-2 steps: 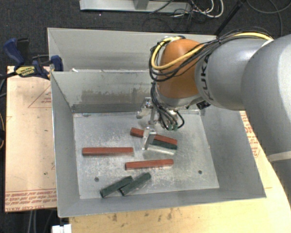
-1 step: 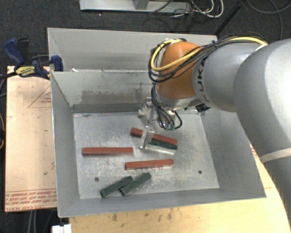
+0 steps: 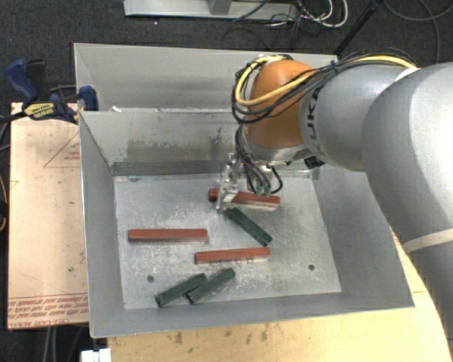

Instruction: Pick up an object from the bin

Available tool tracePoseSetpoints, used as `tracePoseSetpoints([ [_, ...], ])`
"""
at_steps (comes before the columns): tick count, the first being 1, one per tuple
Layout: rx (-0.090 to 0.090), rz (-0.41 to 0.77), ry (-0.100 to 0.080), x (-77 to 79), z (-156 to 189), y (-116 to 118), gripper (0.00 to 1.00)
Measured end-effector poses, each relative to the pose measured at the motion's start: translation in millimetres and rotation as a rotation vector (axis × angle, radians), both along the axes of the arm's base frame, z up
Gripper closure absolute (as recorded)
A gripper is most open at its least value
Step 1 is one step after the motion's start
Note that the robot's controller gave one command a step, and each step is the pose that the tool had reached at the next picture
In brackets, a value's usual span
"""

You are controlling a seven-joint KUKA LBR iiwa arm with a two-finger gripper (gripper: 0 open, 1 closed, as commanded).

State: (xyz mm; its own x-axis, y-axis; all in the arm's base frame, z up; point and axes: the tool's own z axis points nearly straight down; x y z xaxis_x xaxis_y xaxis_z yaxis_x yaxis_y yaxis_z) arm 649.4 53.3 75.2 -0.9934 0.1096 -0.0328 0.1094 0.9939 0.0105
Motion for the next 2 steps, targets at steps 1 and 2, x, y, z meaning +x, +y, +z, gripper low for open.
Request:
tracePoseSetpoints([
  [1,0.0,-0.002,-0.001,-0.3,0.2,0.1,1.0],
  [2,-0.001,-0.003,0.004,-0.6,4.0,0.1,1.0],
])
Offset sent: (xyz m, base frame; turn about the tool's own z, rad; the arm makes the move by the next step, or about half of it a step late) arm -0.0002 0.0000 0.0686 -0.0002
